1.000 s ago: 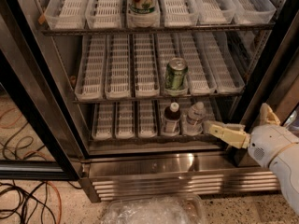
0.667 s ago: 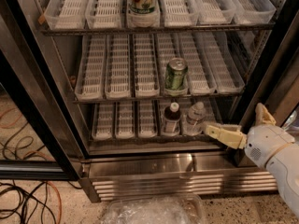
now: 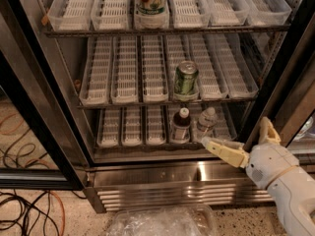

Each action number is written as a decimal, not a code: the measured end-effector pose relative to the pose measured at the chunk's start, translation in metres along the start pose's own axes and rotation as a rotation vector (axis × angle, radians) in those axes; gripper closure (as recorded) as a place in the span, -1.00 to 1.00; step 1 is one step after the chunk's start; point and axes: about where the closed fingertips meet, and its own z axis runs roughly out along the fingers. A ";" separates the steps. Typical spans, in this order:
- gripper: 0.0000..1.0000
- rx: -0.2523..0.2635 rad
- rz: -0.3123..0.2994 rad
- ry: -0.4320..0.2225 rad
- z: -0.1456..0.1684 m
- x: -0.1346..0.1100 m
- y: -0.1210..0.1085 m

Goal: Pick green can from middle shelf of fridge

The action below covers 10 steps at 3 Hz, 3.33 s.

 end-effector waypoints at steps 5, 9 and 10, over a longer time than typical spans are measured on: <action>-1.00 -0.211 -0.079 -0.110 0.036 -0.015 0.091; -1.00 -0.122 -0.090 -0.139 0.070 -0.002 0.065; -1.00 -0.102 -0.153 -0.150 0.082 0.001 0.064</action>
Offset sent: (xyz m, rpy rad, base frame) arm -0.0277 0.0859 0.0134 -0.0161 -0.1179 0.2090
